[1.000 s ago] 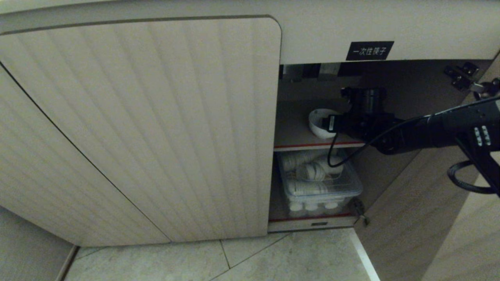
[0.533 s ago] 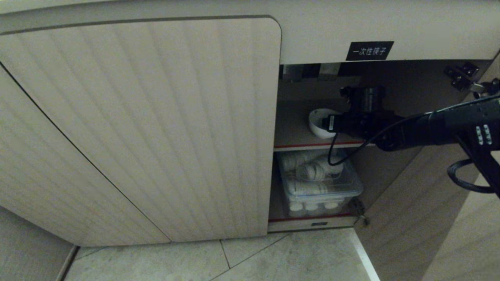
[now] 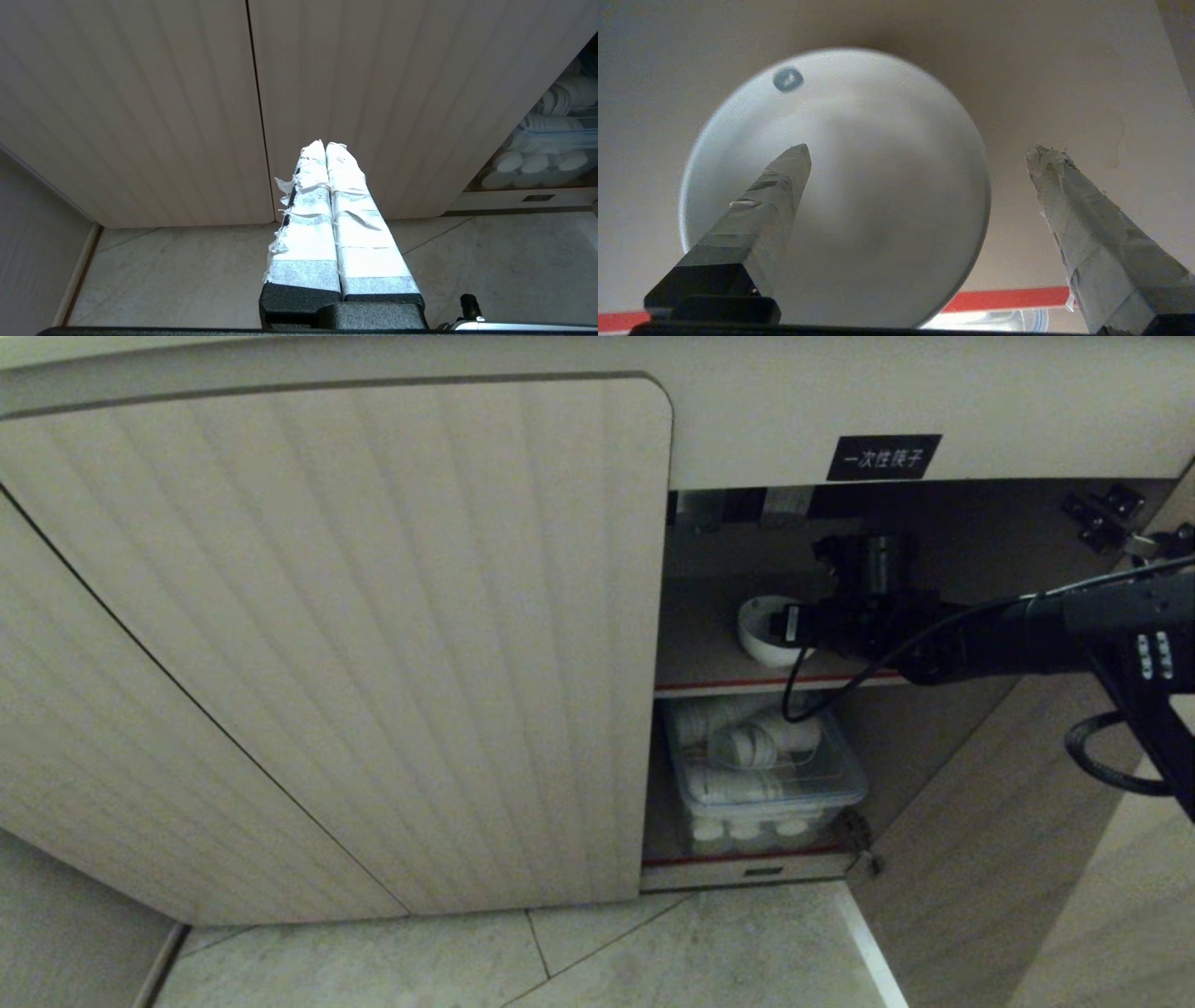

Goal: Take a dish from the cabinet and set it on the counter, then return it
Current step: Take the bowl from the cabinet

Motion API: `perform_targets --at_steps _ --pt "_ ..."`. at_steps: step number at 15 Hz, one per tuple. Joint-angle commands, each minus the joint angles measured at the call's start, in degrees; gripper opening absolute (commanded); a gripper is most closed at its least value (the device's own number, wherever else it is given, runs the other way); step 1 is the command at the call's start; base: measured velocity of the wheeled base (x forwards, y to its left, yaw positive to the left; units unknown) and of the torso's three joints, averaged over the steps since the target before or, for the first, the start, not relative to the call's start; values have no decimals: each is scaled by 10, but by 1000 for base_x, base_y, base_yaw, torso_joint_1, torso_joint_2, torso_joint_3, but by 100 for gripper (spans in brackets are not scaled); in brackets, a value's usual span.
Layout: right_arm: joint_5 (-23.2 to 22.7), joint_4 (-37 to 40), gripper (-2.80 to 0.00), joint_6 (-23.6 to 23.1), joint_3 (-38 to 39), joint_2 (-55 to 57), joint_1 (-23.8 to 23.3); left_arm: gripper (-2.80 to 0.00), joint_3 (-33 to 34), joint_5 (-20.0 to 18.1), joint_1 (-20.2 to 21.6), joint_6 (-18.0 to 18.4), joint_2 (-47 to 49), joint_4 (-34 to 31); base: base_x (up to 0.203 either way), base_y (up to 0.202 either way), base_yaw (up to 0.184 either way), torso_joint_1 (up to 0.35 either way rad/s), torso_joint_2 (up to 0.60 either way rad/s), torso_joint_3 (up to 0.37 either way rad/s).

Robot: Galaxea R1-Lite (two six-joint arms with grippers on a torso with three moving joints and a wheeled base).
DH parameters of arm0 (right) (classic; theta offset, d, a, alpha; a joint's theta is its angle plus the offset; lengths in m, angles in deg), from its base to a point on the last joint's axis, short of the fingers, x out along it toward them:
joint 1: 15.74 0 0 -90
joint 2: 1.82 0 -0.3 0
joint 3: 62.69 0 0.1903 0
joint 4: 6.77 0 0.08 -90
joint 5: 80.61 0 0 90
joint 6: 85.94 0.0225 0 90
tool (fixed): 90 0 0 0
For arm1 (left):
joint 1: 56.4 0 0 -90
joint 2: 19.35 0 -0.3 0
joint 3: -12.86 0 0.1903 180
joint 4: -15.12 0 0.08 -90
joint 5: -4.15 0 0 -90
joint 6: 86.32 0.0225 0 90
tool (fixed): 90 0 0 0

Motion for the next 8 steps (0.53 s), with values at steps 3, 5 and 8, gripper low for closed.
perform_targets --at_steps 3,5,8 --pt "1 8 0 0 -5 0 0 -280 0 0 0 0 0 0 0 0 0 0 0 0" --pt "0 17 0 1 -10 0 0 -280 0 0 0 0 0 0 0 0 0 0 0 0" --pt "-1 66 0 1 -50 7 -1 -280 0 0 0 0 0 0 0 0 0 0 0 0"
